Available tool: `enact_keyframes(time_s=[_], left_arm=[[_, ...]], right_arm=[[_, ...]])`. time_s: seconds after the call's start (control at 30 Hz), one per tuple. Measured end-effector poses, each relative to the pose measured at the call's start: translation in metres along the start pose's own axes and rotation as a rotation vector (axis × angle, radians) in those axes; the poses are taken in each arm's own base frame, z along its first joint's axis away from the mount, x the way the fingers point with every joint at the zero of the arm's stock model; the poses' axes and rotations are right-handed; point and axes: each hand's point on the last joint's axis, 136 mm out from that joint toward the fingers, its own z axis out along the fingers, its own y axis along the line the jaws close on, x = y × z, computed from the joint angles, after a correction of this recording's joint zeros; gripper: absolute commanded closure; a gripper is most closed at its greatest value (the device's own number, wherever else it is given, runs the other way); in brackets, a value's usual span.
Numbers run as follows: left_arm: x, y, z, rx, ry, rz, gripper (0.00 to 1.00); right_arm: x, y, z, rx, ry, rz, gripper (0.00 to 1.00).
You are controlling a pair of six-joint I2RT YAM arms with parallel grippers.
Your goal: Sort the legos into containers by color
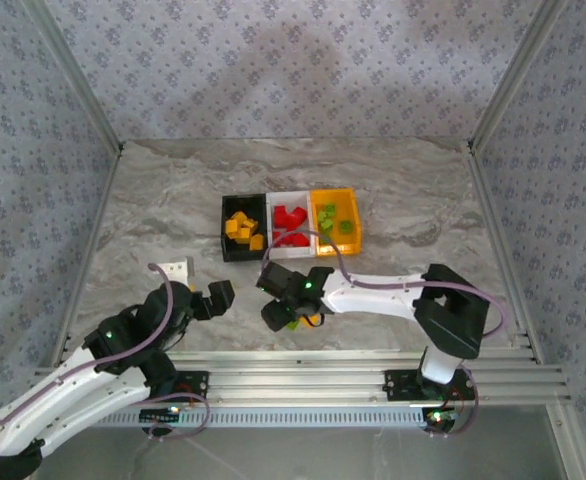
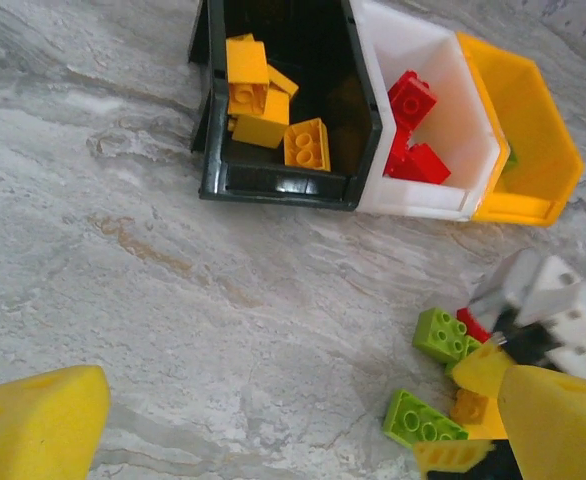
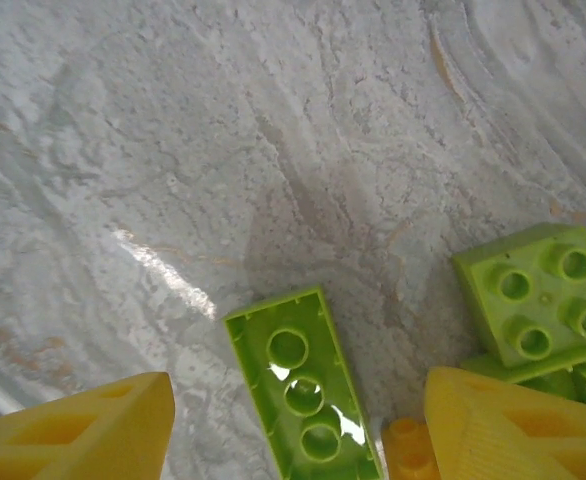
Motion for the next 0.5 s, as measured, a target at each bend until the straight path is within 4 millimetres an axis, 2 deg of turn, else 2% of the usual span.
enact_keyframes(time_s=[0.27,0.5], left_arm=[[-0.009,0.005,-0.011,0.004,-0.043,-0.008,0.00],[-0.008,0.007,-0.012,0.000,-0.043,-0.006,0.00]], right_arm=[[-0.001,0.005,0.013,0.063,0.040,-0.089,0.37],[0.013,0.001,0.029,0.095,0.106,-0.117,0.47]])
